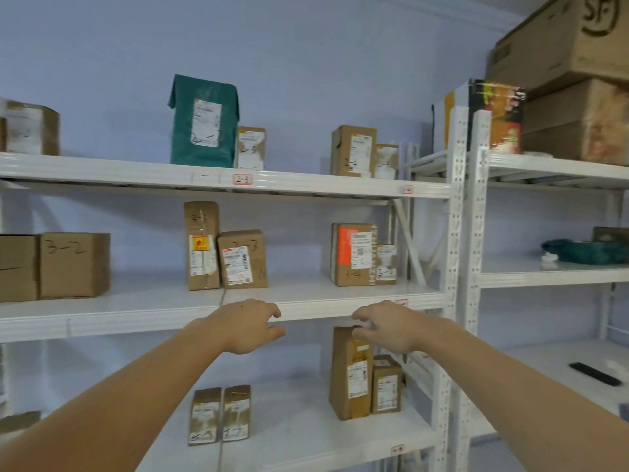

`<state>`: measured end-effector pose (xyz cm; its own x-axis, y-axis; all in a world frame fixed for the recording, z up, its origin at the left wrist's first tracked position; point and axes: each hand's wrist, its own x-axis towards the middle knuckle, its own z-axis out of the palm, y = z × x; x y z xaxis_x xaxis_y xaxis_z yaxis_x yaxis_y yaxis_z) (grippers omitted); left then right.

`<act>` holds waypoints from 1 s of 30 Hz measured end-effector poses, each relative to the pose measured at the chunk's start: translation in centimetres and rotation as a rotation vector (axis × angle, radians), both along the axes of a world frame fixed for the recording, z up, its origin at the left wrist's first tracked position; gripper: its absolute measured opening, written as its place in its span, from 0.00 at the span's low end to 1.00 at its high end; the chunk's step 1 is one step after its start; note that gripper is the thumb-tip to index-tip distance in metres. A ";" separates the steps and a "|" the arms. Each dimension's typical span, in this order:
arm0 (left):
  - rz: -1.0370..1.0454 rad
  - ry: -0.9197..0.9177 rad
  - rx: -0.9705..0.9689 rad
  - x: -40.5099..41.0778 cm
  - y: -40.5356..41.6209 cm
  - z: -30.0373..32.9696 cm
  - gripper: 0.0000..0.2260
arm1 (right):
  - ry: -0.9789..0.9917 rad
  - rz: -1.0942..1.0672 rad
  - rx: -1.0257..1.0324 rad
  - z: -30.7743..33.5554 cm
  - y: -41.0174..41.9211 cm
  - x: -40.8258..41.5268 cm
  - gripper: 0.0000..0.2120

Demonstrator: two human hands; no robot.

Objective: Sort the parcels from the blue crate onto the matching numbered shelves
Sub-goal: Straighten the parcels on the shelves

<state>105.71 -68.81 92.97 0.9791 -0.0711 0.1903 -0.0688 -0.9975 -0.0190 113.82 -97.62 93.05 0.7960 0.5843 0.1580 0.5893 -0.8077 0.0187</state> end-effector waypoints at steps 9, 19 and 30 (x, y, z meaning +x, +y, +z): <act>-0.047 0.018 -0.007 2.1 -10.5 -1.1 0.25 | 0.031 -0.041 -0.010 -1.0 -9.5 2.5 0.28; 0.040 0.066 -0.063 -0.8 -9.6 -3.7 0.26 | 0.061 0.083 -0.060 -2.6 -7.9 1.3 0.28; 0.271 0.145 -0.046 -12.0 1.8 -9.0 0.25 | 0.130 0.303 -0.151 -8.7 6.9 -4.2 0.28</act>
<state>93.67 -67.01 83.99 0.9786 0.2012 0.0438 0.2007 -0.9795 0.0168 109.64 -90.71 84.37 0.5905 0.8061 -0.0392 0.8071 -0.5895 0.0334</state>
